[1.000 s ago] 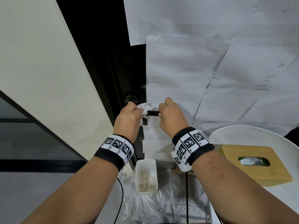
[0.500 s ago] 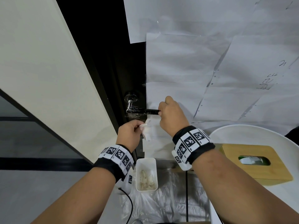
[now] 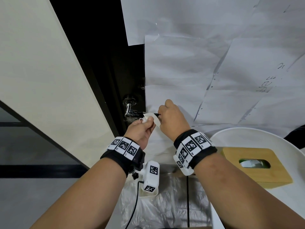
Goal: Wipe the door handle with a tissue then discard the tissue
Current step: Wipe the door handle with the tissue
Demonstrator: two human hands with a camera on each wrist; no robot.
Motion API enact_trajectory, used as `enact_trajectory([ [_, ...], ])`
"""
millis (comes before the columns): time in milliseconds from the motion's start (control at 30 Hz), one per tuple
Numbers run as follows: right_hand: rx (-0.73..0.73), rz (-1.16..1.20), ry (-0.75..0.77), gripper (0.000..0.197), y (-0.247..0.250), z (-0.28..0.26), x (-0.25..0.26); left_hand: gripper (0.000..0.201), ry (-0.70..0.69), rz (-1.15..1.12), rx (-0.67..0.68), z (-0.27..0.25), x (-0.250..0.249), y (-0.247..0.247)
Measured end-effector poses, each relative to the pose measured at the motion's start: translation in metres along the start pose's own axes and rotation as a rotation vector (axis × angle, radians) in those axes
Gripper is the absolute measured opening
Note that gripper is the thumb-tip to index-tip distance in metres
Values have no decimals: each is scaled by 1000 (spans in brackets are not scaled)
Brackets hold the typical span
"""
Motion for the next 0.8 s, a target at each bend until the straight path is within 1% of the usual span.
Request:
enact_trajectory([
  [100, -7, 4, 9, 6, 0, -1, 0, 14, -28, -6, -58, 1, -2, 3],
  [200, -10, -3, 9, 11, -2, 0, -2, 6, -76, -47, -146, 2, -6, 10],
  [333, 1, -9, 5, 15, -3, 1, -3, 2, -116, -48, -227, -5, -12, 18],
  [367, 6, -9, 4, 15, -4, 1, -3, 3, -123, -39, -252, -7, -12, 20],
  [467, 15, -10, -1, 14, -3, 0, -2, 16, -103, 14, -395, -9, -10, 30],
  [567, 17, -15, 1, 14, -2, 0, -2, 14, -116, 167, -474, -11, -7, 38],
  [633, 20, -17, -2, 14, -2, 0, -1, 8, -203, 252, -519, -18, -7, 37],
  [700, 17, -23, -6, 14, -2, 0, -1, 8, -361, 397, -538, -27, -12, 30],
  [800, 15, -35, -12, 15, -3, 0, -1, 21, -589, 656, -557, -37, -21, 20],
])
Point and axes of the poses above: each hand's wrist, its own z-axis towards the middle knuckle, its own y-axis out of the back of the hand, x = y × z, the point moved 1 cm from there along z, towards the middle knuckle, and after that the axes turned 6 degrees about z, right-handed, at the moved point
